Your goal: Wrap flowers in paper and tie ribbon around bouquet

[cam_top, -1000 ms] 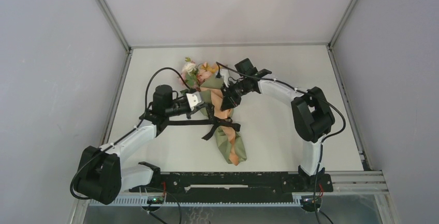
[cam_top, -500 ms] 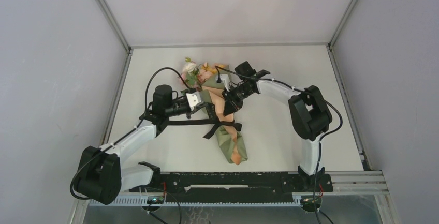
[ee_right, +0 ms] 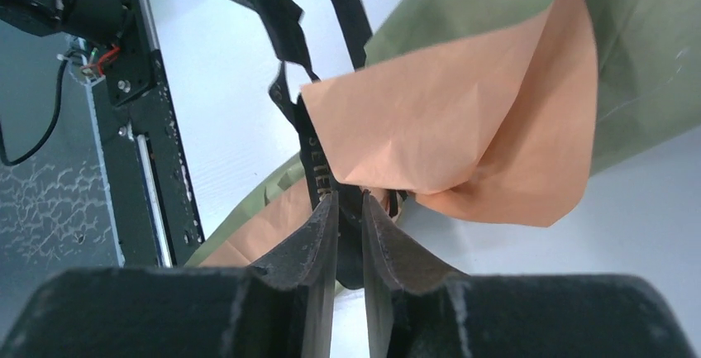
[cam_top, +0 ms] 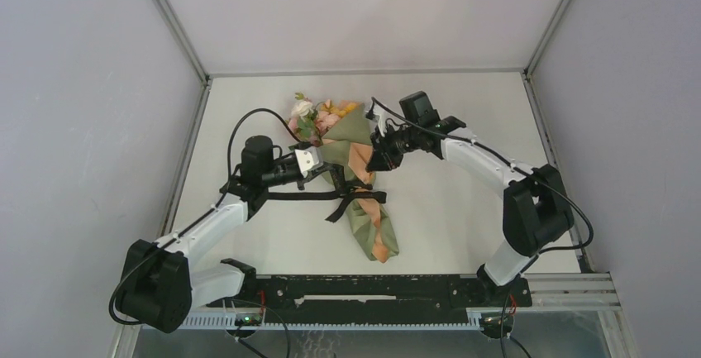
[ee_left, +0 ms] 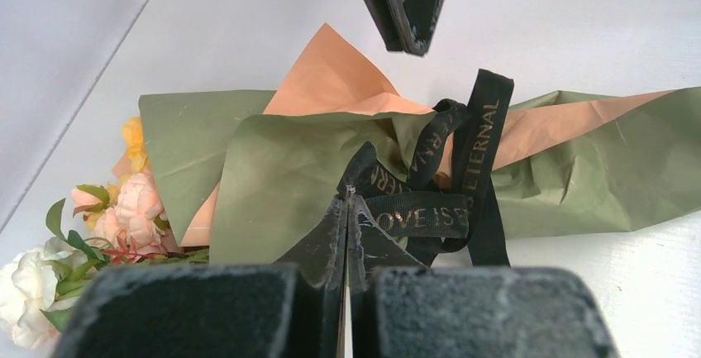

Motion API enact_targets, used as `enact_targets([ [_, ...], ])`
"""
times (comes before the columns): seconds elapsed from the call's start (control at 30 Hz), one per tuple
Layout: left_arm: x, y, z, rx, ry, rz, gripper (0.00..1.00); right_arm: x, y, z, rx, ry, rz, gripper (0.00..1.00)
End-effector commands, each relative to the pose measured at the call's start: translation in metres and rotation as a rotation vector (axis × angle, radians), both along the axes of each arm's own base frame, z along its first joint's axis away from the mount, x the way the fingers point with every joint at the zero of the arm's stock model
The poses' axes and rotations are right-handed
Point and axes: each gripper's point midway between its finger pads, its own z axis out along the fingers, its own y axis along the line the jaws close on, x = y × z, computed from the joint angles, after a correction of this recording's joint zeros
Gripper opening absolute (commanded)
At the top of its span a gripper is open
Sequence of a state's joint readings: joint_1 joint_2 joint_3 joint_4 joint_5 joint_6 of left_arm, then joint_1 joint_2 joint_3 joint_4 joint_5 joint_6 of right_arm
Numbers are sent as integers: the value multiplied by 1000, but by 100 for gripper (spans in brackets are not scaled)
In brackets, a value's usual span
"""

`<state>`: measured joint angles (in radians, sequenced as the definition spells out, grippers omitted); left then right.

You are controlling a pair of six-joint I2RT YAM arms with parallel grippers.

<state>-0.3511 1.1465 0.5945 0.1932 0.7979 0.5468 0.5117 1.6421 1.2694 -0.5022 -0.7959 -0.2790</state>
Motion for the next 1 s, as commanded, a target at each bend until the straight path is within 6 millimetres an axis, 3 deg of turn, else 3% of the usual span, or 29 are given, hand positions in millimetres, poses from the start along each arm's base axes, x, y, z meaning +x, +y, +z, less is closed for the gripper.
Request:
enact_targets([
  [0.0,-4,-3,12,-31,-25,-20,0,2,-6,-29,-65,45,-70,24],
  [0.1,-5,-3,11,-31,-22,-24,0,6,-4,-42,-76,57,-71,23],
  [0.33,-5,-3,11,-29,-17,-22,0,24,16,-47,2,20,-60,21],
  [0.67,-2,-2,9,-19,-16,-14,0,-8,30,-60,69,125,107,23],
  [0.83,-1,-3,8,-18,-14,-16,0,-21,37,-55,114,157,166,23],
  [0.97,0,-2,7,-15,-12,-13,0,-29,38,-53,139,202,193,30],
])
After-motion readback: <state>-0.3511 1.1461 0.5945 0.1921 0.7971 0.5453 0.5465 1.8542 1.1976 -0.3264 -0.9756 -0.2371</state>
